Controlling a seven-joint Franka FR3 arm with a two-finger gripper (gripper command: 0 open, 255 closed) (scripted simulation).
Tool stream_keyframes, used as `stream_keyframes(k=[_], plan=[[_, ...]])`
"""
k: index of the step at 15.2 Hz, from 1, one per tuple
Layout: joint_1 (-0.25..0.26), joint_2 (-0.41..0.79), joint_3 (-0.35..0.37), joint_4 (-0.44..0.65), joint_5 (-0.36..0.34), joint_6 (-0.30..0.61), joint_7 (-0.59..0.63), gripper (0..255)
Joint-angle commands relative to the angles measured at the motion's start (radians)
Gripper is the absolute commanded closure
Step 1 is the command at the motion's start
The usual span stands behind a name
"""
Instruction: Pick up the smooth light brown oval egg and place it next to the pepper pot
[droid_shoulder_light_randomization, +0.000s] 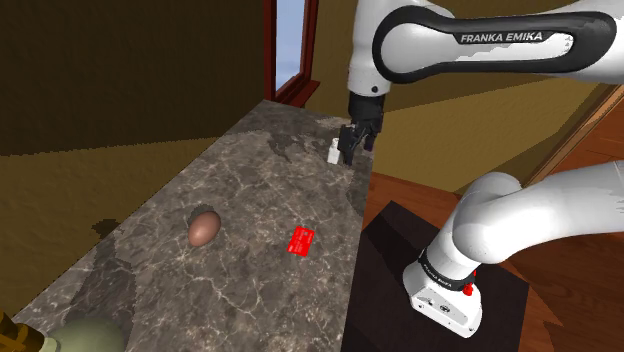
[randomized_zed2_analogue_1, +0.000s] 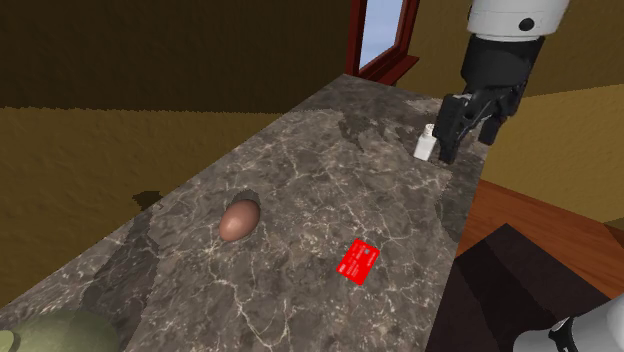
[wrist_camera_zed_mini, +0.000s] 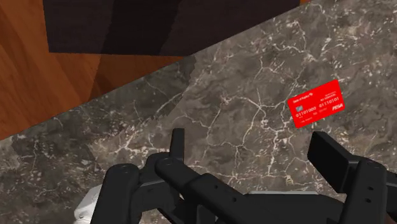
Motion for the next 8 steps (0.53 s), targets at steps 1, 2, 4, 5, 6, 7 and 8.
stream_keyframes(k=[1, 2, 4, 5, 6, 7, 8], plan=[[0.009, 0.020, 0.035, -0.015, 0.047, 0.053, 0.069, 0], [0.013, 0.034, 0.053, -0.021, 0.069, 0.083, 0.100, 0], [0.020, 0.068, 0.089, -0.029, 0.109, 0.143, 0.162, 0], [0.023, 0.087, 0.107, -0.030, 0.129, 0.175, 0.192, 0], [0.026, 0.108, 0.125, -0.030, 0.147, 0.207, 0.222, 0], [0.029, 0.131, 0.144, -0.028, 0.164, 0.239, 0.252, 0], [0.030, 0.155, 0.162, -0.025, 0.180, 0.271, 0.282, 0]])
